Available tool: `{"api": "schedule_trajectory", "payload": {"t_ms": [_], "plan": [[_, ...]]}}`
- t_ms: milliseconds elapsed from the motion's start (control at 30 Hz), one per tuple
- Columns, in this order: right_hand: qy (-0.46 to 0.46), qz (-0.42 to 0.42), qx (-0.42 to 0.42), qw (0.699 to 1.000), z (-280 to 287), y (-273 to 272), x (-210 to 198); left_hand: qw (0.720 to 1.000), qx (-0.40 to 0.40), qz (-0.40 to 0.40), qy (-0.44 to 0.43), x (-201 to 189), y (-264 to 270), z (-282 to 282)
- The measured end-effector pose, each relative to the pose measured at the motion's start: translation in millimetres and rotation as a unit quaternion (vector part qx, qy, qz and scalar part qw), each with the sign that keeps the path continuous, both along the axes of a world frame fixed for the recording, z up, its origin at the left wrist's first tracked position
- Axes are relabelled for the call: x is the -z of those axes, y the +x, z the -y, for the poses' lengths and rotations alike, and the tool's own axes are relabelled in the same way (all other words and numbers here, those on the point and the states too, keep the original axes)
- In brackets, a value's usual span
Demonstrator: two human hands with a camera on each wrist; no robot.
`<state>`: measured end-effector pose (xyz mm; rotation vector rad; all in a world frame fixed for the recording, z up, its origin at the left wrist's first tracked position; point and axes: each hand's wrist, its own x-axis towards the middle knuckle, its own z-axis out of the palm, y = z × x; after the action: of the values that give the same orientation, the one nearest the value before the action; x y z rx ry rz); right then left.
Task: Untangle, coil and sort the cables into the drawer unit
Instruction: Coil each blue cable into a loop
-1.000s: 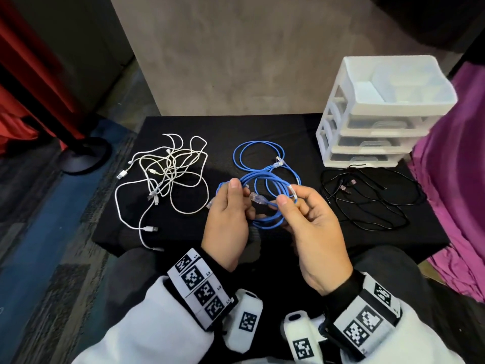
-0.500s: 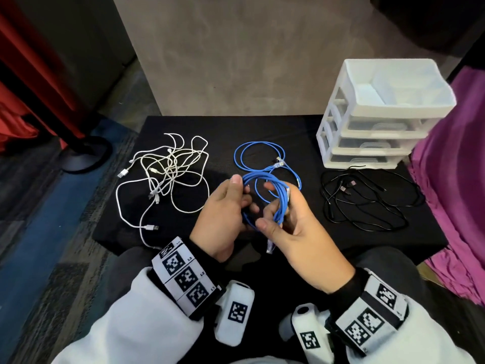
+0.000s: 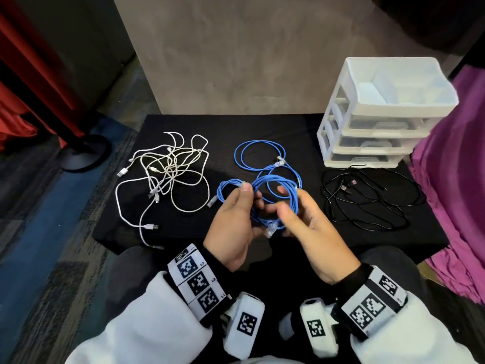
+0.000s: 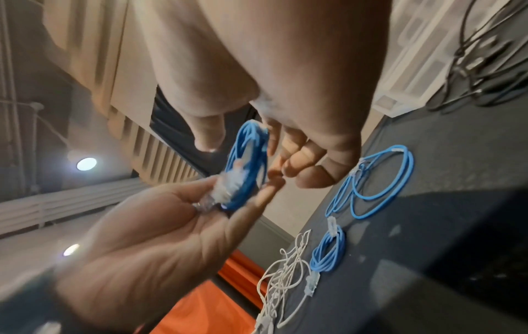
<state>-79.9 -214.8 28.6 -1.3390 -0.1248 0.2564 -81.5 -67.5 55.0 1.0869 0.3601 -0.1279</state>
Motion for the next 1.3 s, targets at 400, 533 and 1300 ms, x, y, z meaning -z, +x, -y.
{"api": "schedule_trajectory", "payload": {"t_ms": [400, 533, 1300], "plan": [[-0.079, -0.096, 0.033, 0.992, 3, 35, 44, 0.983, 0.018, -0.079, 0.166, 53, 7, -24], [-0.073, -0.132, 0.038, 0.988, -16, 56, 55, 0.962, -0.003, -0.099, 0.255, 78, 23, -44], [-0.316, 0.105, 0.150, 0.931, 46, 102, 18, 0.888, -0.082, -0.027, 0.451, 89, 53, -76]]}}
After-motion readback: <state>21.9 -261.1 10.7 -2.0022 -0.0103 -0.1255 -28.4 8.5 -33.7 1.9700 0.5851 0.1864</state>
